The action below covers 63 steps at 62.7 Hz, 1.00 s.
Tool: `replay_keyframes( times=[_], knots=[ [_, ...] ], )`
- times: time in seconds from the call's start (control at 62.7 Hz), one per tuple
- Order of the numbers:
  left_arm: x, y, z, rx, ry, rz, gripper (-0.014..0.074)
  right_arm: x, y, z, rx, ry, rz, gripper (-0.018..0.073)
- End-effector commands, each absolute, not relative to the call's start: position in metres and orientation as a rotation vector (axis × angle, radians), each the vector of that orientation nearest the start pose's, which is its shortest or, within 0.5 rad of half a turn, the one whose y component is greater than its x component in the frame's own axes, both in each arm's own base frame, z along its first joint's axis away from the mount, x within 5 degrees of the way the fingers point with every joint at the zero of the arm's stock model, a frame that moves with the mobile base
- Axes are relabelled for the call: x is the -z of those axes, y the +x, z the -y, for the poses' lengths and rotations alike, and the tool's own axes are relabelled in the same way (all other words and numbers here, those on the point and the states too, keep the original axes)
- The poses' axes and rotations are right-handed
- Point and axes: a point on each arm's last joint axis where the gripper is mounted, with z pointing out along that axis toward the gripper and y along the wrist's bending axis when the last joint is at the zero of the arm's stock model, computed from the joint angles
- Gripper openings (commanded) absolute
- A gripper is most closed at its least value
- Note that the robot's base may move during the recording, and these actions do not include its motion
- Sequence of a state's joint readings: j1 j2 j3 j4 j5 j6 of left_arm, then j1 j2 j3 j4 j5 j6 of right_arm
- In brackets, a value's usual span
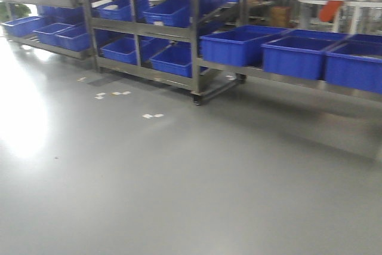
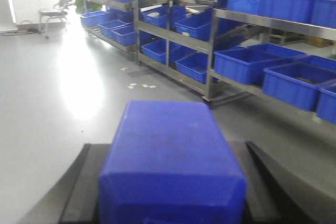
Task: Pick and sort blue part to right shelf
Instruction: 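Drive the base away from the table to the shelf of blue bins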
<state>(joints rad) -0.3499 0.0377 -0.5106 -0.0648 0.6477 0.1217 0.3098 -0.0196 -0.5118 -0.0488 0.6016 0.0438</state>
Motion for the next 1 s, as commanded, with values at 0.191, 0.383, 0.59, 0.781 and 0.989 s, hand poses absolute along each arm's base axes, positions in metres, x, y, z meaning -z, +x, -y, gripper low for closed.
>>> replay_keyframes(
  times=[0.191,0.383,0.59,0.781,0.989],
  knots=[
    [-0.3311,0.0086,0.0068,0.265,0.349,-1.526,0.0281,-0.3377,-0.0018,0.0032,-0.221,-0.209,-1.437,0.026],
    [-0.3311,0.0086,0.0068,0.265,0.349,-1.526,0.0281,-0.3377,-0.0017,0.0032,-0.22,-0.209,-1.438,0.026],
    [-0.3311,0.0086,0.0068,0.265,0.349,-1.526,0.0281,-0.3377,-0.0017,0.0032,-0.22,-0.209,-1.438,0.026],
    [-0.3311,0.0086,0.0068,0.265,0.349,-1.526,0.0281,-0.3377,-0.0017,0.0032,-0.22,-0.209,-1.438,0.026],
    [-0.3309,0.0086,0.0069,0.265,0.35,-1.528,0.0281,-0.3376,-0.0017,0.0033,-0.219,-0.21,-1.438,0.026]
  ],
)
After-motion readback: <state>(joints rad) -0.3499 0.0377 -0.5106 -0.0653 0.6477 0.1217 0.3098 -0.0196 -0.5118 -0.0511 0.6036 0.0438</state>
